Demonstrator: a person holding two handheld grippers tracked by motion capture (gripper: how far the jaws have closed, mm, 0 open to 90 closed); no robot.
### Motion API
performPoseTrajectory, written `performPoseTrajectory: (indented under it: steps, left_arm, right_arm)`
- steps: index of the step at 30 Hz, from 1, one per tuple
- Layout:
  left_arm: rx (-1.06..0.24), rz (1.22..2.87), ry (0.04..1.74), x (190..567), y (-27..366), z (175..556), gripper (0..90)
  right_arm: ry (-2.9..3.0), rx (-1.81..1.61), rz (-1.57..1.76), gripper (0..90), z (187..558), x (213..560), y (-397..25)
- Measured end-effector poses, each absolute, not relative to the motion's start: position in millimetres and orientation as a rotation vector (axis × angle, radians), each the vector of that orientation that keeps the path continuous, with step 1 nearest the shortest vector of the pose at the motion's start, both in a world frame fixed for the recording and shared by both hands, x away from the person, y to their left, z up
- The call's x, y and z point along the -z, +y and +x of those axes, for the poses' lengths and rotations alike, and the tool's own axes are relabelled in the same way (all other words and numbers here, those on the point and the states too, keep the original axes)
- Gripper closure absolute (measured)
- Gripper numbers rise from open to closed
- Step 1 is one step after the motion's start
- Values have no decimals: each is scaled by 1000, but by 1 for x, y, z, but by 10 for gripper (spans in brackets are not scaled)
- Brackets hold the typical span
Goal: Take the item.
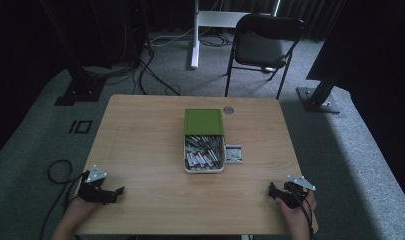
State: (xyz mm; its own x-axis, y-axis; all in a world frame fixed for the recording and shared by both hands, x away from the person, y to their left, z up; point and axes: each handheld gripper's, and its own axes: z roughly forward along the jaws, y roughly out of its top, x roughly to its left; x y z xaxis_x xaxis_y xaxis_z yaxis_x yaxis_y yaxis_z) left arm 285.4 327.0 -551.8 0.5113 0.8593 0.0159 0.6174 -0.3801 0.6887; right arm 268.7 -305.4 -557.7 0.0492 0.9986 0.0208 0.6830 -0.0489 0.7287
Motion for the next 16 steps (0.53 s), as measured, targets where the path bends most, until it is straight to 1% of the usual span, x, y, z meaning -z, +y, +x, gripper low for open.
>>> performPoseTrajectory:
  steps: [16]
  left_arm:
    - [-499,2127,1200,552,327,285,13]
  right_arm:
    - [1710,-757,1775,126,268,558,-306]
